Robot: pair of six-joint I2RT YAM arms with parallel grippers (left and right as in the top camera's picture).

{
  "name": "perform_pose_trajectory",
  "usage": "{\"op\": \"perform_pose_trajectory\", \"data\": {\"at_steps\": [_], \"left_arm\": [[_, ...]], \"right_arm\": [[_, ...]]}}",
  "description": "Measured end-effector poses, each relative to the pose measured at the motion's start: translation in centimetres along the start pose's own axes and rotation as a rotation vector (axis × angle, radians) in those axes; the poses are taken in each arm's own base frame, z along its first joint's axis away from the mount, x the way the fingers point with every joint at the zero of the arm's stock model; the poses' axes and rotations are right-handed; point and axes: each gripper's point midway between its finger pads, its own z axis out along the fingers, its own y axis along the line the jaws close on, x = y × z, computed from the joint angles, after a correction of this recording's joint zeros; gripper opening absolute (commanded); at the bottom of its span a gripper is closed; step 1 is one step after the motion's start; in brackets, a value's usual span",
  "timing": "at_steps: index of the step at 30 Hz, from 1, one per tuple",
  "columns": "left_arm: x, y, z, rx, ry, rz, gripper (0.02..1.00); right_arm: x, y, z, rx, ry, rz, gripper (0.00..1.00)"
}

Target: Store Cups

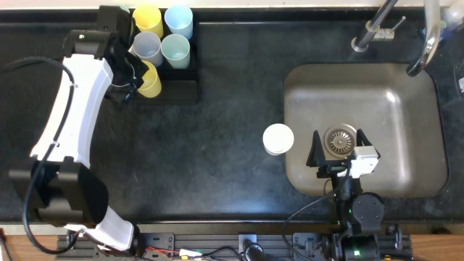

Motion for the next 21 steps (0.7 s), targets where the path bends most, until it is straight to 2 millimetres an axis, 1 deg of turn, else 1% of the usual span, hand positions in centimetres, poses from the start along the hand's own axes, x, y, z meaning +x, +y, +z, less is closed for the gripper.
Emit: {"op": "perform_pose_trajectory", "data": {"at_steps": [7,16,21], "left_arm": [[-0.4,-0.7,1.6,-0.009,-0.008,-0.011,0.038],[-0.7,-1.2,2.5,-0.007,-0.012,-0.022,0.036],[-0.4,-1.0,4.0,-0.044,0.007,-0.039,0.038]], "right_arm": [[0.0,0.0,0.0,0.000,-0.001,0.000,0.998],[0.0,0.0,0.0,0.000,-0.001,0.000,0.996],[0.0,0.0,0.0,0.000,-0.001,0.000,0.998]]}}
